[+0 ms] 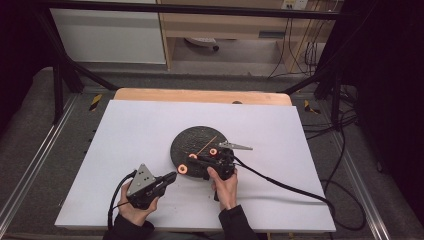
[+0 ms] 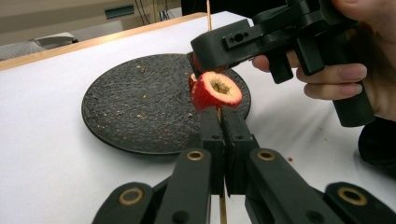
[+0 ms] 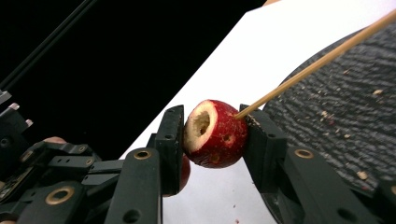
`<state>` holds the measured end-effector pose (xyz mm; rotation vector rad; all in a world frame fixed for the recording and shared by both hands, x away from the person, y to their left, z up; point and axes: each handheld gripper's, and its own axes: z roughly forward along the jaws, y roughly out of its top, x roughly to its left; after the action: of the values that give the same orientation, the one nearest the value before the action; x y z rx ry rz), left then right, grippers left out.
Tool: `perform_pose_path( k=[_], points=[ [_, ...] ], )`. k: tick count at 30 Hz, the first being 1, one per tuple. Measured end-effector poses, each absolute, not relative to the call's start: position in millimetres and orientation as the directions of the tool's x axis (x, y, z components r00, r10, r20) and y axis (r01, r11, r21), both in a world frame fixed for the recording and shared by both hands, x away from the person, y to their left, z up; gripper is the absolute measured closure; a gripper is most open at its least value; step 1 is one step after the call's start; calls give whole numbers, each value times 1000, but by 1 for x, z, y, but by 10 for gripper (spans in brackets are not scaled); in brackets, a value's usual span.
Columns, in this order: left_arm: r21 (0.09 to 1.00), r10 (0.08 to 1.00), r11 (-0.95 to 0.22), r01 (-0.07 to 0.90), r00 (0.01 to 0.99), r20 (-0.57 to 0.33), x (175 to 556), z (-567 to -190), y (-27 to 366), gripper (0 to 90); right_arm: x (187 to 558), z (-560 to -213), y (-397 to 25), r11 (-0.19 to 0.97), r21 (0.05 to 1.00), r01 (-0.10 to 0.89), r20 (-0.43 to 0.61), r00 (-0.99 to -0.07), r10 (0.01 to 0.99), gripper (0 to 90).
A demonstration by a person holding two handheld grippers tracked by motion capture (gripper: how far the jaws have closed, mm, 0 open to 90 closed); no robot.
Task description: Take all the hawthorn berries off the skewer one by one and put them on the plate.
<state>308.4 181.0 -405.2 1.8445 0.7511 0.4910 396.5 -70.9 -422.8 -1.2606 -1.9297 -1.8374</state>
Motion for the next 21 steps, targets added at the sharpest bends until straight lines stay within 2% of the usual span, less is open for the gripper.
perform_pose_path(
  k=[21],
  points=[
    [935, 691, -248, 254, 722, -13, 306, -400, 184, 883, 420, -397, -101, -211, 766, 607, 614, -594, 520, 627]
  ],
)
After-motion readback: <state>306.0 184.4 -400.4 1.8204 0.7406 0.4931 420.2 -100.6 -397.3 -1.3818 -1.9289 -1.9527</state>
